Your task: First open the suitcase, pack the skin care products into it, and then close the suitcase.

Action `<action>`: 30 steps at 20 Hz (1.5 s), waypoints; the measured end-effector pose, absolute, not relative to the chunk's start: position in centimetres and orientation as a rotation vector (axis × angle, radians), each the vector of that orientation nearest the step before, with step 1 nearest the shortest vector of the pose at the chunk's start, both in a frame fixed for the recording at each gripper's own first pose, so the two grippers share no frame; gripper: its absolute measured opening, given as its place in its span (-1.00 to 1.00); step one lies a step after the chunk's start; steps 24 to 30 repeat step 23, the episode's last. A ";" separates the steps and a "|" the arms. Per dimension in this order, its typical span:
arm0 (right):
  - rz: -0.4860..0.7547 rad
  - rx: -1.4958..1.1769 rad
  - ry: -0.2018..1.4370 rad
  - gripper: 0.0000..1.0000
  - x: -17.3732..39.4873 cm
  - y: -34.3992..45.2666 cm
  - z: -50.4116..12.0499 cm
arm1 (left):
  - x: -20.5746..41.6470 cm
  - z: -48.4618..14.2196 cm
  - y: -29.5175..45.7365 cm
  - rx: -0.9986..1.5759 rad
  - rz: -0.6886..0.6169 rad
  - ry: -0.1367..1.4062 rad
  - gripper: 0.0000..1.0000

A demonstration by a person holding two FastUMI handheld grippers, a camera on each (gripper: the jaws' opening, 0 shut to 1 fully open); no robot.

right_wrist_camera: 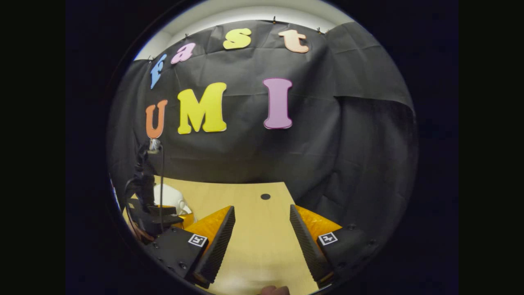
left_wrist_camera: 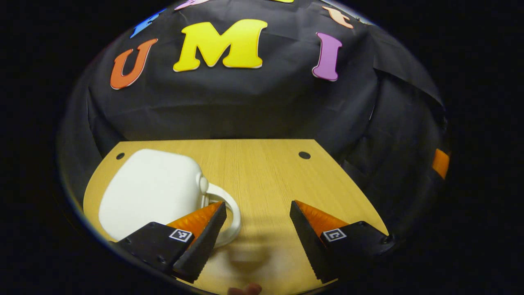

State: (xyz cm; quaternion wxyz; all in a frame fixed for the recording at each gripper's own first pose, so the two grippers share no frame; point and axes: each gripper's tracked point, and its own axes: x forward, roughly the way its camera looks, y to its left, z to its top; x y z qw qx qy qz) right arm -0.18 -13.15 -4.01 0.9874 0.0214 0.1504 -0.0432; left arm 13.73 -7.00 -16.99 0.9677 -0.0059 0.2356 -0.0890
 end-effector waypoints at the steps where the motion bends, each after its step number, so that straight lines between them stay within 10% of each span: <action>1: -0.059 0.031 0.278 0.59 0.7 -12.2 -2.9 | 13.8 -14.8 -6.1 -0.012 -0.166 0.433 0.99; 11: -0.003 -0.017 -0.090 0.58 6.1 -3.3 10.4 | 12.3 3.4 2.1 -0.058 -0.035 -0.003 0.95; 30: -0.003 -0.022 -0.106 0.59 5.3 0.3 10.2 | 10.8 4.3 4.6 -0.077 -0.023 -0.044 0.95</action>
